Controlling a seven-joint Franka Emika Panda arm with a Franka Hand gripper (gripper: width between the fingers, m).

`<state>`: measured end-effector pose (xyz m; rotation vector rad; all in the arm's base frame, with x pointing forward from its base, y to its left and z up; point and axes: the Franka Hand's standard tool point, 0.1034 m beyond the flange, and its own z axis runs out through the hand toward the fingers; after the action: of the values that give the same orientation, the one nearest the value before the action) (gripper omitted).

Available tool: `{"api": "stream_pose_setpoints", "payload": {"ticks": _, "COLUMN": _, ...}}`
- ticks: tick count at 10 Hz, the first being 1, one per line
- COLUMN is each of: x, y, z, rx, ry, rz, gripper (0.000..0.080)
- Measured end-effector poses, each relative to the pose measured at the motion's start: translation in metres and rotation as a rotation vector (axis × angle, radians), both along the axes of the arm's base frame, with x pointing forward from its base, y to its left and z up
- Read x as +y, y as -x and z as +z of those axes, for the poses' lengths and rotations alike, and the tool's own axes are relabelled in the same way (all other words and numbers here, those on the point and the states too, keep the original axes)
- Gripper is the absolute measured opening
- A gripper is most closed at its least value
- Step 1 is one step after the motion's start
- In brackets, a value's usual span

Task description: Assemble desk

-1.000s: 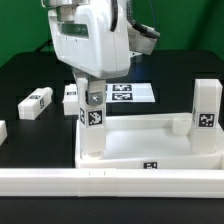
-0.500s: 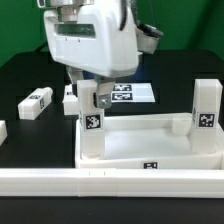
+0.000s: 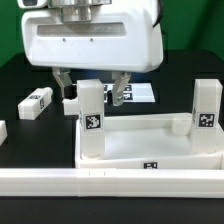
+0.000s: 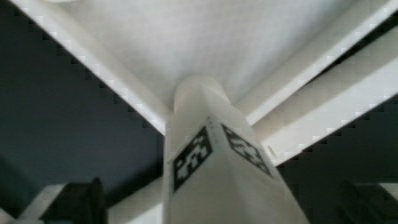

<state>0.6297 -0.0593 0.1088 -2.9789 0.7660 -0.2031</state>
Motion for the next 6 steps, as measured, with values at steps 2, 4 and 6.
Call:
{"api": "stream_pose_setpoints", "payload": {"ticks": 2, "x": 0.0006, "y": 0.0001, "z": -0.0001, "rx": 0.001, "ry": 0.041, "rz": 0.198, "gripper": 0.0648}}
{"api": "stream_pose_setpoints", "payload": {"ticks": 4, "x": 0.0008, "y": 0.0006, "z": -0.0006, "rx": 0.006, "ry": 0.082, "rz": 0.382, "gripper": 0.0648}}
{"api": "stream_pose_setpoints", "payload": {"ticks": 6, "x": 0.0017, "y": 0.0002, "z": -0.0003, "rx": 0.012, "ry": 0.118, "rz": 0.547, "gripper": 0.0648}}
